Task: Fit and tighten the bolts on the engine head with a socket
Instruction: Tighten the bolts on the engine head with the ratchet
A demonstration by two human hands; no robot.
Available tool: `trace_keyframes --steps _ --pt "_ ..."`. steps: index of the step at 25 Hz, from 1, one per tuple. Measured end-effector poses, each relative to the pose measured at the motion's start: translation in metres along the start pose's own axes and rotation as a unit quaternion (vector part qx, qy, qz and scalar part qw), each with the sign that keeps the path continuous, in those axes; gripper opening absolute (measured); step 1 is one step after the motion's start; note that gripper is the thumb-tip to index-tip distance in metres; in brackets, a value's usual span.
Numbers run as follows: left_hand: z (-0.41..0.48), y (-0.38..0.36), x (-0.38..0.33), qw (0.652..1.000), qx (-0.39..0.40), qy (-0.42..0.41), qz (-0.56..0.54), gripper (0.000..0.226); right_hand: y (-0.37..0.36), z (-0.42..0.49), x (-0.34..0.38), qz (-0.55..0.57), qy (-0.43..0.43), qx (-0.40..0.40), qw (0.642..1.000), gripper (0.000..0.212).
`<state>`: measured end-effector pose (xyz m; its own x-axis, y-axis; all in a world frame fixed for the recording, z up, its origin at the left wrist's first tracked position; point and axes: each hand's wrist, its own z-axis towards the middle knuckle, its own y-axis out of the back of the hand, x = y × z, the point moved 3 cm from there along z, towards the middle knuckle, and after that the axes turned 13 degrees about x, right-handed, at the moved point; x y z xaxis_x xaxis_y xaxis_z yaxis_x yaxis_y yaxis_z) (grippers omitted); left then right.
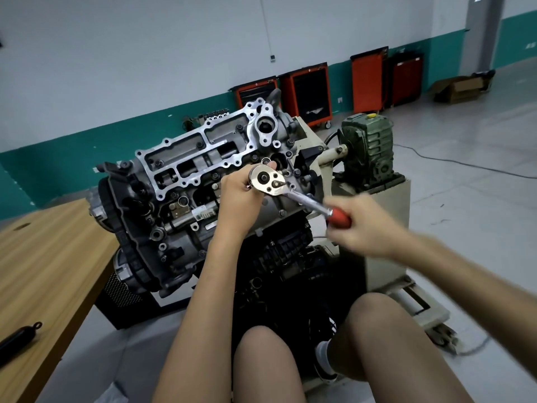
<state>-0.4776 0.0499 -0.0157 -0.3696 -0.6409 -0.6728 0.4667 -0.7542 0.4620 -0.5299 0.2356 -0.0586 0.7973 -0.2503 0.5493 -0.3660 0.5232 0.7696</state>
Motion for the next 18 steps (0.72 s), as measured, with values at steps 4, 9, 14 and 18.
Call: trace_keyframes --steps 4,9,14,18 --pt "0.000 -0.002 -0.002 1.000 -0.012 -0.006 0.003 0.054 -0.115 -0.014 0.054 0.338 -0.040 -0.112 0.934 0.026" --pt "0.001 0.001 0.003 1.000 -0.010 -0.008 0.008 0.057 -0.109 -0.012 0.057 0.325 -0.057 -0.093 0.939 0.031" --pt "0.003 -0.002 0.004 1.000 0.005 -0.002 0.021 0.030 0.024 0.001 -0.003 -0.051 -0.026 0.048 0.997 0.027" --pt "0.003 -0.004 0.006 1.000 0.006 -0.014 0.019 0.024 0.005 -0.003 -0.004 -0.006 -0.022 -0.009 1.000 0.033"
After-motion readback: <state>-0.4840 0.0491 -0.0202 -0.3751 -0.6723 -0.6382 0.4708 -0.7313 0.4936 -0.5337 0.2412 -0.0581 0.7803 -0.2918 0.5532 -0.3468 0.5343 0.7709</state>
